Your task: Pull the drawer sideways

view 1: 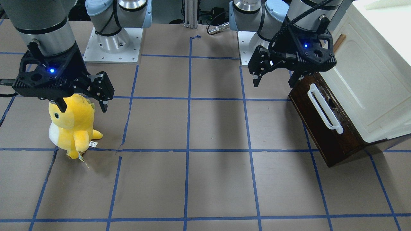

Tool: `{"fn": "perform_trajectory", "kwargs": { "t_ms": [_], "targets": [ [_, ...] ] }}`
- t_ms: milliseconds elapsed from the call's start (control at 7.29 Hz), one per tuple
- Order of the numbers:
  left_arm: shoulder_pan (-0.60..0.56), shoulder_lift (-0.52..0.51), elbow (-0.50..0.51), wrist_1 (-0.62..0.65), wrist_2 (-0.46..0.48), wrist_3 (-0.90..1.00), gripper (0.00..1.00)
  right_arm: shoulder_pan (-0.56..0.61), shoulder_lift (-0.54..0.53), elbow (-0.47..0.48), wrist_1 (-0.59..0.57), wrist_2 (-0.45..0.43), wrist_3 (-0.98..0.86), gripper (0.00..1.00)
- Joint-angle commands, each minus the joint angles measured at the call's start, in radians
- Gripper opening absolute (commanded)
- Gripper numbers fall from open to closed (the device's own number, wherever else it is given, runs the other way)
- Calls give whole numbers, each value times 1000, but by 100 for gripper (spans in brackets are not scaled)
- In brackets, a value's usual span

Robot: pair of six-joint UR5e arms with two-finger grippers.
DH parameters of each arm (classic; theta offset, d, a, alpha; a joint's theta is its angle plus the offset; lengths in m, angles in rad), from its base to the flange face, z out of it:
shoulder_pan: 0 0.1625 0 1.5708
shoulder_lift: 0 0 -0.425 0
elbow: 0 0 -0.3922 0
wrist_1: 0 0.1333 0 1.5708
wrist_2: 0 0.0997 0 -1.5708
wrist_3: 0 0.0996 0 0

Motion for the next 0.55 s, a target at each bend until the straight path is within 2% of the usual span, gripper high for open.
{"fn": "perform_trajectory", "kwargs": {
  "t_ms": [0,411],
  "targets": [
    [-1,-2,0,4,0,2,100,0,0,0,0,0,0,100],
    [-1,4,-2,2,0,2,100,0,0,0,0,0,0,100]
  ]
}}
